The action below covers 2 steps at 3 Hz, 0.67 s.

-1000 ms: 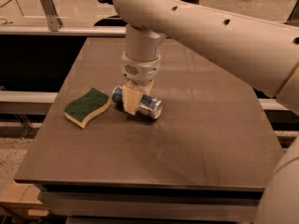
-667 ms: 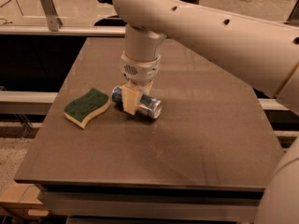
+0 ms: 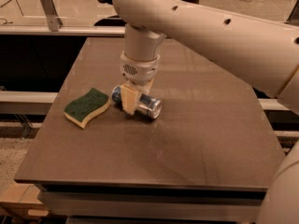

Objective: Move redbull can near sponge

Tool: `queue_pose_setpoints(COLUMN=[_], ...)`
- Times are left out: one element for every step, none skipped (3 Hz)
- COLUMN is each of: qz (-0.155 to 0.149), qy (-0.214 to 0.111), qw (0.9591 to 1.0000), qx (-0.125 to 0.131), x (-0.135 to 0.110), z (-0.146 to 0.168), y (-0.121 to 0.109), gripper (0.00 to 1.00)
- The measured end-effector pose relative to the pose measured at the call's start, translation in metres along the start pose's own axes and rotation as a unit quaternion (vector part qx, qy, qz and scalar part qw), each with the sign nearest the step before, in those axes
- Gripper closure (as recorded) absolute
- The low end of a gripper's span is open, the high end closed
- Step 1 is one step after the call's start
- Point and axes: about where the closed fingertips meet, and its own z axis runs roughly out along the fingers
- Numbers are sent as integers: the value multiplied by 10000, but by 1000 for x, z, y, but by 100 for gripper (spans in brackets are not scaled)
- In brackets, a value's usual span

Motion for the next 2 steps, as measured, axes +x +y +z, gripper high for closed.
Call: queue_pose_setpoints(qz=[-4,-5], qy=[-20,-20], qw=[10000,10000], qx=[9,10], x=[-1,-1], z=[0,0], y=[0,0], gripper=[0,0])
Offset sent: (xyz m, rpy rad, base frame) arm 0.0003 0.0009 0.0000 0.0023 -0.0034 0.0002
